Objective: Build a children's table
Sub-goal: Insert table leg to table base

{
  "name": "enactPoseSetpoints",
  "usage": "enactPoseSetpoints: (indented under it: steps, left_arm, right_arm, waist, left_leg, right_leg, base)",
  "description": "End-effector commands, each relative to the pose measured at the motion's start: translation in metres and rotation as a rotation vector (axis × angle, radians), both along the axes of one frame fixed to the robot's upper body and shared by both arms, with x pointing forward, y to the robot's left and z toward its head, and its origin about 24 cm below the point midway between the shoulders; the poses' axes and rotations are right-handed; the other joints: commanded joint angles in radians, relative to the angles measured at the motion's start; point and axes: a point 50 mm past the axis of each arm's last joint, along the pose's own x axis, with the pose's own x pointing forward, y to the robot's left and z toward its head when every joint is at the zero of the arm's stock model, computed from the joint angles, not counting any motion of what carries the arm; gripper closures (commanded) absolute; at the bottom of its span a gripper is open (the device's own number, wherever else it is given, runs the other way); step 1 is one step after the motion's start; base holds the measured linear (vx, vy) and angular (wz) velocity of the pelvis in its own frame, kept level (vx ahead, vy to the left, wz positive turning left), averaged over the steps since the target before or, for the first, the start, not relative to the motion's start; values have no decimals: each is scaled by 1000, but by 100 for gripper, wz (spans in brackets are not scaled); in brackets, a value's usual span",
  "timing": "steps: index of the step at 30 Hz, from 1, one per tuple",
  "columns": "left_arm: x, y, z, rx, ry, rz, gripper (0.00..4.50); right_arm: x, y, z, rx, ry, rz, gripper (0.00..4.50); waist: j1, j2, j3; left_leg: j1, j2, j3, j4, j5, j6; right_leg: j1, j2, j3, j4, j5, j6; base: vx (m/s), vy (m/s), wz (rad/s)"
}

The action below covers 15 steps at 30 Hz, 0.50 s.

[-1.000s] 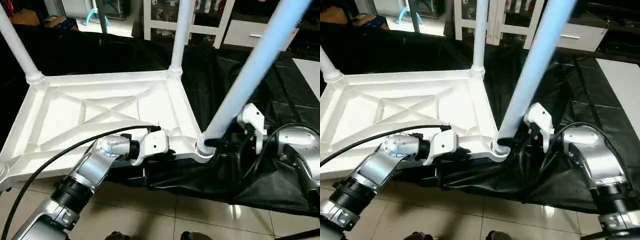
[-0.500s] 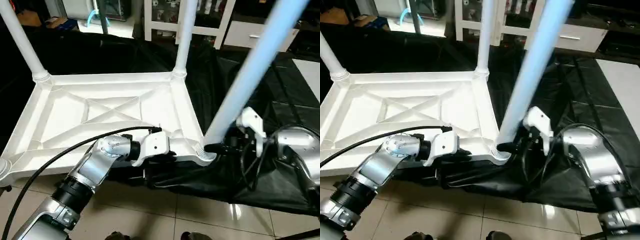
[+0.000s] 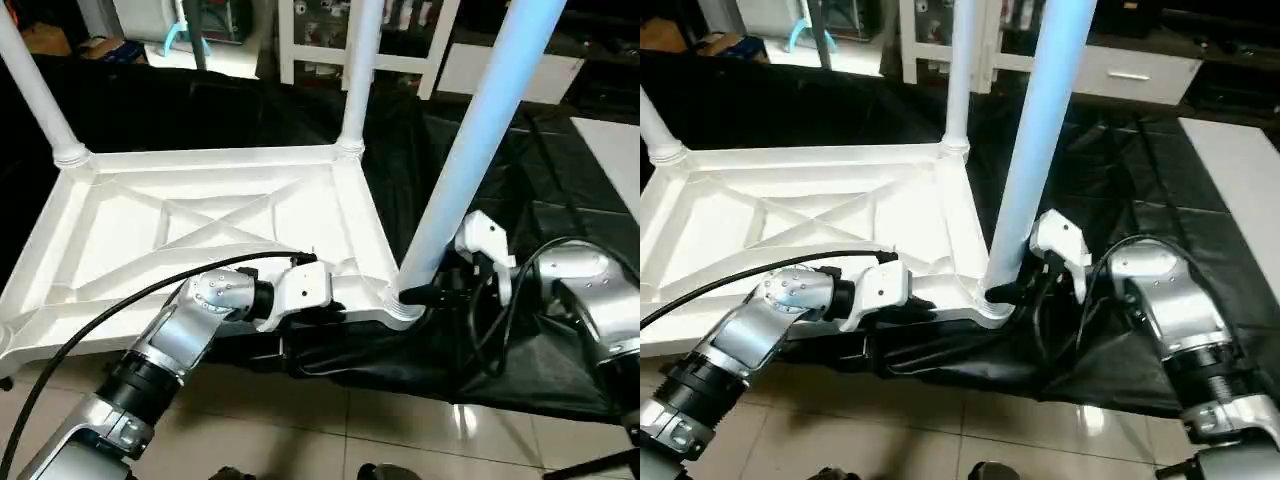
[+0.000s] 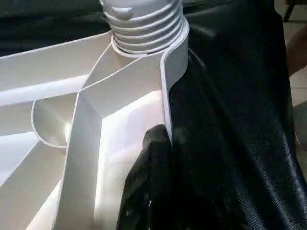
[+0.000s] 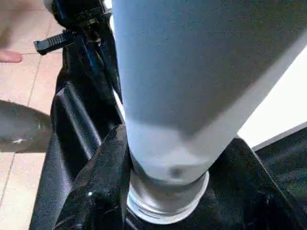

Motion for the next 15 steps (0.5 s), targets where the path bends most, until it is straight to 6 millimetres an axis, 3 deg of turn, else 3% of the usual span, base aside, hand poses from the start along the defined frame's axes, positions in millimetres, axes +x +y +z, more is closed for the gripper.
enactPoseSetpoints:
  steps: [1, 4, 6, 10, 11, 13, 15]
  left_arm:
    - [-8, -5, -11, 39, 32, -40, 450]
    - [-9, -4, -12, 40, 35, -38, 450]
    - [-9, -4, -12, 40, 36, -37, 450]
    - [-9, -4, -12, 42, 43, -37, 450]
    - [-9, -4, -12, 43, 44, -37, 450]
    - [-10, -4, -13, 47, 50, -45, 450]
    - [-10, -4, -13, 48, 51, -47, 450]
  right_arm:
    - [-15, -4, -40, -61, 147, -27, 259]
    - [-25, -11, -53, -54, 167, -74, 259]
    - [-29, -11, -57, -36, 176, -94, 259]
    - [-37, -11, -67, -11, 196, -141, 259]
    - [-38, -11, -68, -11, 198, -142, 259]
    - [-38, -11, -68, -8, 204, -145, 259]
    - [-37, -11, -68, -11, 210, -149, 259]
  waist:
    - [-3, -2, -34]
    - [-1, 0, -35]
    - [-3, 0, -36]
    - [-4, 6, -35]
    - [-7, 3, -29]
    - [-8, 5, -29]
    - [-6, 7, -31]
  left_leg:
    - [17, 21, -11, -90, -405, 17]
    - [21, 22, -11, -92, -422, 15]
    - [16, 22, -15, -96, -418, 12]
    - [24, 24, -14, -103, -443, 4]
    - [23, 23, -16, -107, -474, 1]
    - [32, 21, -20, -106, -515, -9]
    - [31, 21, -20, -107, -505, -8]
  right_leg:
    - [25, -22, 17, -91, -428, -175]
    - [21, -21, 18, -95, -431, -166]
    - [26, -20, 16, -92, -419, -165]
    - [25, -18, 13, -99, -392, -170]
    - [26, -18, 11, -102, -431, -164]
    - [21, -22, 13, -110, -497, -145]
    - [23, -22, 14, -110, -492, -143]
  base:
    - [0, 0, 0]
    - [0, 0, 0]
    - [0, 0, 0]
    - [0, 0, 0]
    - [0, 0, 0]
    - [0, 0, 0]
    - [0, 0, 0]
